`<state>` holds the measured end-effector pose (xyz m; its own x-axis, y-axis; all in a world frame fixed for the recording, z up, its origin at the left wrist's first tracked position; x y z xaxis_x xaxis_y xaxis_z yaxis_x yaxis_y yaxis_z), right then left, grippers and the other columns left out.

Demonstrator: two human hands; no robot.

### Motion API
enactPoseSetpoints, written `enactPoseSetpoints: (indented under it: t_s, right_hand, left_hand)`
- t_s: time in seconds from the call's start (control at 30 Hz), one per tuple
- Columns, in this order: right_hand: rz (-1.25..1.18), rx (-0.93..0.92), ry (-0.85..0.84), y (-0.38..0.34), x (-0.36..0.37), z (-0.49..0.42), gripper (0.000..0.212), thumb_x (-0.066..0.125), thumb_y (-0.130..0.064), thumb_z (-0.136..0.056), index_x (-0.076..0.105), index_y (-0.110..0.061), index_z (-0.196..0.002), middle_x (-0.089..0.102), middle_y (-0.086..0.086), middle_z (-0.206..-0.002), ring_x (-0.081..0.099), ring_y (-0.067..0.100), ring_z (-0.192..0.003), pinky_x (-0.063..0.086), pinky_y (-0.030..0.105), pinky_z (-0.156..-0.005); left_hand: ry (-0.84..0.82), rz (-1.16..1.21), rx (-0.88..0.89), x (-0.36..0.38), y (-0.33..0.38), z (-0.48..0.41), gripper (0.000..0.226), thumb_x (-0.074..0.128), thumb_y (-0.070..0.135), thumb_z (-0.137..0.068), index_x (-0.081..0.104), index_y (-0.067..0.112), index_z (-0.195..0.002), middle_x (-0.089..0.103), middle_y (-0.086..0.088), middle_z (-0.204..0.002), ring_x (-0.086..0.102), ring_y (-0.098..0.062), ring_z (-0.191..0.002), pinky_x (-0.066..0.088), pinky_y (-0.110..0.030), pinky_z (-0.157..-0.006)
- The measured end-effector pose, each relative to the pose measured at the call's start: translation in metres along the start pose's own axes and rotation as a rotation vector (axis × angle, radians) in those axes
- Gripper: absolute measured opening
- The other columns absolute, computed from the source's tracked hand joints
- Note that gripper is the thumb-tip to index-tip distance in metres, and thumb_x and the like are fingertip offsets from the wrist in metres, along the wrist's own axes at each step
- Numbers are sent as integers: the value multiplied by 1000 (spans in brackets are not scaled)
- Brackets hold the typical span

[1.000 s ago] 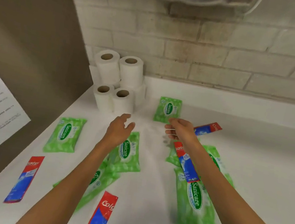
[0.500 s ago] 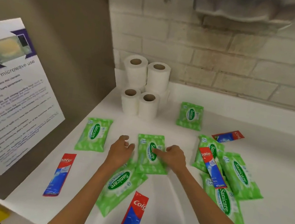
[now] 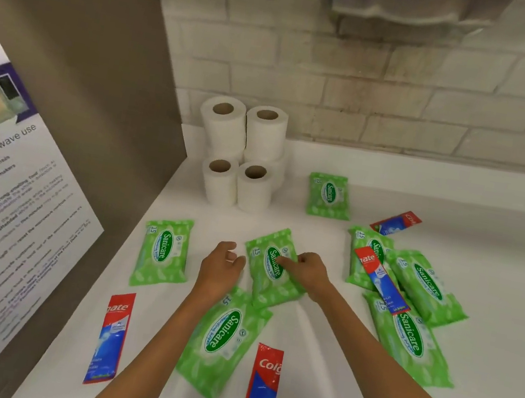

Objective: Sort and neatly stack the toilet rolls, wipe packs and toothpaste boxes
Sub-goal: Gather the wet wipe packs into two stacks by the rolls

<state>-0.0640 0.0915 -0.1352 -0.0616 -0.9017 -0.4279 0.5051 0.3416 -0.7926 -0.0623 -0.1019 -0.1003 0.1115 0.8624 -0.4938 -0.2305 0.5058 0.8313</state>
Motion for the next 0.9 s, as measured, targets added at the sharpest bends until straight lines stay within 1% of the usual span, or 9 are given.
enactPoseSetpoints:
  t_s: [0.13,0.23,0.3,0.43,0.53,0.63,0.77,0.83,0.9]
  right_hand:
    - [-220,-69,53,-4,-16,5,29,69,-33,-82,58,-10,-68,61,3,-71,58,17,-65,46,27,-62]
    - [-368,-105,119,-5,-32,7,36,69,-33,-82,65,-1,-98,66,9,-91,64,23,-83,52,35,-77]
    - [-428,-112,132,-6,-40,9,42,69,-31,-82,62,1,-108,65,9,-98,64,23,-88,53,35,-80]
    - [-496,-124,137,-4,-55,9,43,67,-33,-83,64,1,-109,69,15,-107,66,27,-96,53,38,-87]
    - [-492,-115,100,-4,-72,7,35,62,-34,-88,66,-1,-98,69,12,-97,64,23,-88,52,35,-84]
    - [-485,-156,68,-8,-88,1,22,64,-23,-87,66,-2,-90,71,7,-71,64,13,-60,54,23,-59]
    - [-478,-166,143,-7,-108,-11,36,72,-21,-80,66,4,-105,71,23,-96,65,28,-81,53,47,-84]
    - [-422,-192,193,-10,-119,-14,44,74,-25,-78,64,5,-109,71,20,-93,66,28,-81,54,46,-85]
    - [-353,-227,214,-13,-130,-16,50,75,-28,-76,61,4,-112,69,17,-76,66,27,-71,56,38,-73]
  left_hand:
    - [-24,195,-79,17,3,-2,44,55,32,-91,51,6,-127,63,-13,-113,61,-24,-98,49,-36,-92]
    - [-109,364,-160,45,13,0,48,61,50,-82,65,5,-97,70,-14,-94,65,-26,-84,54,-40,-81]
    - [-111,416,-161,59,22,-1,49,65,57,-73,65,9,-84,65,-12,-83,62,-24,-78,51,-39,-75]
    - [19,442,-128,63,42,-5,31,68,35,-81,60,6,-75,62,-11,-82,56,-22,-77,46,-35,-71]
    - [43,486,-104,67,52,-9,25,67,25,-84,60,7,-69,63,-10,-78,55,-22,-75,45,-28,-63]
    - [15,529,-84,74,61,-14,21,65,23,-86,63,7,-73,65,-14,-86,58,-24,-79,47,-27,-63]
    - [-54,584,-91,94,74,-20,13,62,21,-88,64,8,-85,67,-10,-88,62,-22,-77,50,-26,-62]
    - [-113,592,-96,104,83,-22,15,63,15,-87,65,6,-99,68,-8,-87,63,-17,-72,52,-21,-55]
    - [-128,596,-106,108,90,-28,22,63,10,-86,63,3,-107,68,-10,-90,63,-16,-72,52,-23,-58]
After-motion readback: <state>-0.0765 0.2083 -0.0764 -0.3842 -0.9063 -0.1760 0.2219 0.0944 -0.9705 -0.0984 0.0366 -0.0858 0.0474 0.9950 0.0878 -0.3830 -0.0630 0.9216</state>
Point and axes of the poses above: each hand's wrist, its own z-axis away from the middle knuckle, its own x-axis out of the palm, y = z × x, the point moved 9 cm from there along -z, towards the middle knuckle
